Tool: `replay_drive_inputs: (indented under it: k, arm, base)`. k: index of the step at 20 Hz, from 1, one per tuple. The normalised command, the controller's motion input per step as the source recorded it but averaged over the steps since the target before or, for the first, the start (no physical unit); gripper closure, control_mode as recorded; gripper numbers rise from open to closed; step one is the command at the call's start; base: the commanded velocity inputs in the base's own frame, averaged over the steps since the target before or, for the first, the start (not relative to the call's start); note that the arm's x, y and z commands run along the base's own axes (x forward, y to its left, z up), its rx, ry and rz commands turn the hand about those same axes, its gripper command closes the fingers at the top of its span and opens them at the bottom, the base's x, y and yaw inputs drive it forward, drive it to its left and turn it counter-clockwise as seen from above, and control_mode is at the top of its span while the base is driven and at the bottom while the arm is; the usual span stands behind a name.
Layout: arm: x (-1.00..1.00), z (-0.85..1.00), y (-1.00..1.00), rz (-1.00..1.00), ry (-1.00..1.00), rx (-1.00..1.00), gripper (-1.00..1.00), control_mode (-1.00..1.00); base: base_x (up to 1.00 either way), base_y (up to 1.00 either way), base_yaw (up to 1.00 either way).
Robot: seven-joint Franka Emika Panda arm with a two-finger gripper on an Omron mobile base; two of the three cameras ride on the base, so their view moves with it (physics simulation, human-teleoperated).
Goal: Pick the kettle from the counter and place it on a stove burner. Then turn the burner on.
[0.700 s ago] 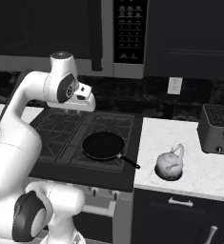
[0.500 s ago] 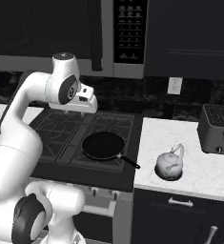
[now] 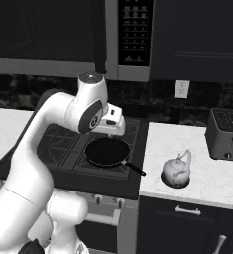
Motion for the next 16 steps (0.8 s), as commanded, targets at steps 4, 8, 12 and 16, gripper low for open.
replay_drive_inputs:
  k: [4,8,12,16]
  arm:
    - [-0.26,-0.12,-0.72,-0.07,-0.06,0.02,-1.00,-1.00]
    - [-0.16,-0.18,-0.92,-0.11,-0.07,0.06,-1.00,-1.00]
    - [-0.10,-0.17,-1.00,-0.16,-0.08,0.13,-1.00,-1.00]
    - [-0.01,-0.25,-0.97,-0.20,-0.10,0.16,-1.00,-1.00]
  base:
    - [0.00,0.00,0.00]
    - [0.00,0.00,0.00]
    - [0.00,0.00,0.00]
    - [0.00,0.00,0.00]
